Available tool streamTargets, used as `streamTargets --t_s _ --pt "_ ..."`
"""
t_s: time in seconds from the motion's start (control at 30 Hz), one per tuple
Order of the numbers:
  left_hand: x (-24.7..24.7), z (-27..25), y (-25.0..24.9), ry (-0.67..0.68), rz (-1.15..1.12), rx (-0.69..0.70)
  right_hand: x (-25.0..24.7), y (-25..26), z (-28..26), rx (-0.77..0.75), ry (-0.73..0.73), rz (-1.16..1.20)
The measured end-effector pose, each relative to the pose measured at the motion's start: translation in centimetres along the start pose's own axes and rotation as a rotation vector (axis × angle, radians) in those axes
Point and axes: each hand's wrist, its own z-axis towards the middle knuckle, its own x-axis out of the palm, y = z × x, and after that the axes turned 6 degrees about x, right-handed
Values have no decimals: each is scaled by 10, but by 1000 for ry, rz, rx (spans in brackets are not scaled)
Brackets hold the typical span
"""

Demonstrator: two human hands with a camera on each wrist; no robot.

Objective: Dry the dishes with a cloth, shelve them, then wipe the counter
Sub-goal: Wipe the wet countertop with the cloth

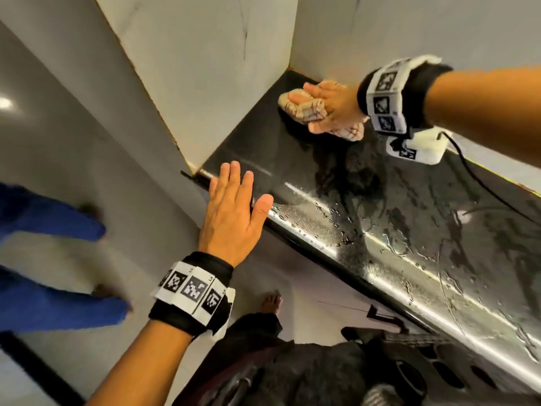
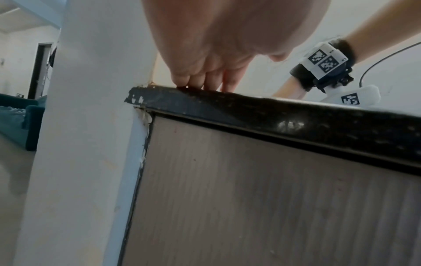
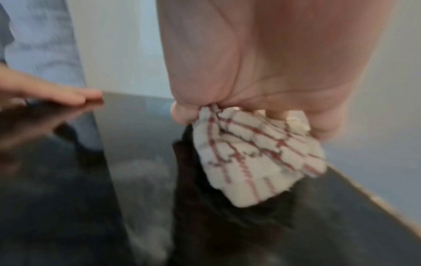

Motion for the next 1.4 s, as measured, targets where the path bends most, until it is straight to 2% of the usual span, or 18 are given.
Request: streamTargets --t_s 0.1,0.17,0.23,0.3,0.37,0.43,0.57,0.67,0.8,0.9,0.97,1.03,1.17,1.27,1.33,1.4 --pt "-10 2 -3 -47 -173 -49 7 4 5 120 -19 132" --pt "-15 2 -4 -90 -343 -107 21 15 -7 119 -50 199" --pt "-21 1 -3 -106 -476 -186 34 30 -29 104 -67 149" --pt "-26 1 -5 -111 -549 -222 45 57 -59 26 -128 93" --pt "-29 2 -11 -96 -538 -223 58 85 -91 -88 -129 48" --pt "-31 1 -19 -69 -479 -209 73 104 -121 -164 -66 26" --pt "-30 -5 -29 -38 -473 -141 91 79 -151 -213 -13 21" --pt "-21 -13 -44 36 -428 -127 94 34 -140 -60 59 19" --pt "-7 -16 -76 107 -371 -59 66 7 -91 139 -85 132" --pt "4 -16 -88 200 -277 -10 42 -23 -52 217 -36 179" --pt "4 -15 -84 207 -266 -22 39 -35 -51 218 -28 192" --pt "1 -15 -75 203 -275 -23 53 -38 -58 212 -79 249" --pt "5 -15 -68 208 -267 25 81 -29 -84 391 -116 384" --pt "7 -17 -67 166 -305 47 98 -15 -108 325 -85 260" --pt "6 -14 -63 146 -361 26 105 11 -132 200 -65 145" --pt "2 -10 -60 117 -419 -25 112 44 -154 67 -136 117"
